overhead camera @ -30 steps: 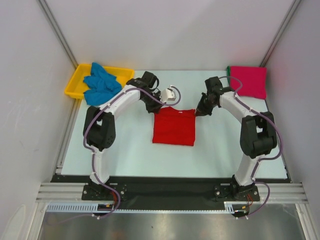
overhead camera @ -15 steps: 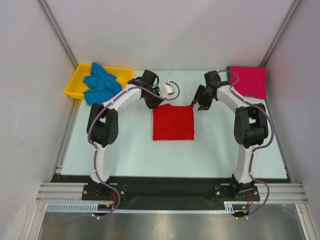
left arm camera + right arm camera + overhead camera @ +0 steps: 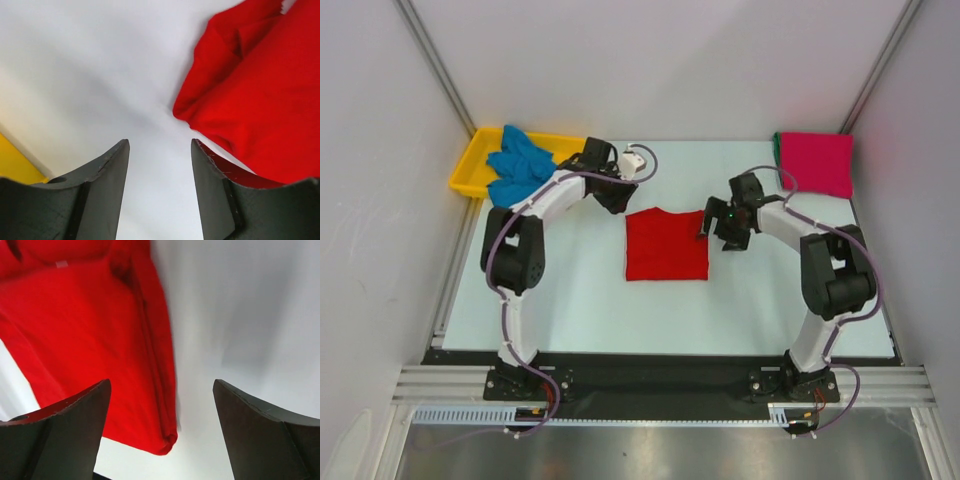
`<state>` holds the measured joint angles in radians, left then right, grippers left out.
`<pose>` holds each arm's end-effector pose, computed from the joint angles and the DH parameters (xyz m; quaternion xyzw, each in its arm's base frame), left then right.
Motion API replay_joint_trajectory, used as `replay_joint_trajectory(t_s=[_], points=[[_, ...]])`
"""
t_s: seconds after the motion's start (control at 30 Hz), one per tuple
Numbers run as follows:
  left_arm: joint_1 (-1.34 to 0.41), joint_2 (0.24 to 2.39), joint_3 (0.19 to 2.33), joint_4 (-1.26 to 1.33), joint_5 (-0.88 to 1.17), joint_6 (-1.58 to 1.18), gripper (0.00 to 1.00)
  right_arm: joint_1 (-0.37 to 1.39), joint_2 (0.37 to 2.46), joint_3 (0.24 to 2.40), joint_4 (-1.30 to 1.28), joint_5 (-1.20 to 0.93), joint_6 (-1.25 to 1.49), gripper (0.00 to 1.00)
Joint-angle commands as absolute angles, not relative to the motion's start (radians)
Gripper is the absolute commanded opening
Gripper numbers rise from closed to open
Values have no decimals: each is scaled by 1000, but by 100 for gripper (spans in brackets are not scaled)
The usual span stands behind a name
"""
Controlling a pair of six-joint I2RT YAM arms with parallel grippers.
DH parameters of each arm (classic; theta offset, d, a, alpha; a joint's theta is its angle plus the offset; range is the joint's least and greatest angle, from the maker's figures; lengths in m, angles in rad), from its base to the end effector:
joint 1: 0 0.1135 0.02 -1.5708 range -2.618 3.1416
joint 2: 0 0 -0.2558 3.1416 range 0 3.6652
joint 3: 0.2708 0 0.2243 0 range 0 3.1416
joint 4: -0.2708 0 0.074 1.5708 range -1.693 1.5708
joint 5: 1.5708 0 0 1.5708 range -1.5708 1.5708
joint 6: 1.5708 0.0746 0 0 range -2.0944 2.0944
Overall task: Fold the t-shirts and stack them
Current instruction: Fold the tshirt, then neatly place the folded tshirt to the corner
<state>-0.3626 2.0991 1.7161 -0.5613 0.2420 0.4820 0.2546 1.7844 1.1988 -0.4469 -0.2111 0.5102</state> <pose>0.4216 -0.1791 0.1907 0.4210 0.8462 -0.0964 0.3122 0.3472 0.1065 0.1679 0.0944 0.9544 0.1929 0.2074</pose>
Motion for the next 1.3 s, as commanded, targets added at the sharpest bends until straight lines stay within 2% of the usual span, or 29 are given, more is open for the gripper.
replay_joint_trajectory(t_s=[0.0, 0.13, 0.23, 0.33, 0.37, 0.43, 0.57, 0.77, 0.87, 0.9, 1.0, 1.17, 1.27], points=[[-351, 1950, 1655, -563, 370, 385, 58, 294, 1831, 1206, -347, -270, 474, 90], [-351, 1901, 1545, -578, 393, 351, 57, 288, 1905, 1184, -310, -274, 492, 86], [-351, 1859, 1476, -558, 400, 341, 57, 278, 1931, 1160, -244, -331, 506, 75], [-351, 1827, 1428, -537, 407, 334, 57, 275, 1963, 1155, -210, -357, 511, 55], [-351, 1821, 1422, -532, 407, 331, 56, 272, 1977, 1149, -175, -377, 528, 44], [-351, 1807, 1413, -529, 408, 322, 56, 273, 1999, 1153, -150, -440, 535, 37], [-351, 1779, 1413, -543, 423, 313, 56, 276, 2019, 1192, -158, -465, 535, 0], [-350, 1743, 1427, -589, 382, 356, 57, 215, 2023, 1435, -404, -341, 352, 0], [-350, 1741, 1433, -592, 342, 373, 60, 173, 2107, 1671, -592, -204, 221, 0], [-351, 1744, 1443, -592, 342, 377, 69, 163, 2132, 1800, -635, -148, 197, 0], [-351, 1752, 1501, -627, 351, 394, 99, 121, 2233, 1966, -747, -40, 98, 0], [-351, 1764, 1580, -664, 336, 413, 100, 80, 2383, 2305, -851, 80, 2, 0], [-351, 1772, 1592, -666, 313, 417, 100, 63, 2433, 2431, -856, 132, -36, 0]])
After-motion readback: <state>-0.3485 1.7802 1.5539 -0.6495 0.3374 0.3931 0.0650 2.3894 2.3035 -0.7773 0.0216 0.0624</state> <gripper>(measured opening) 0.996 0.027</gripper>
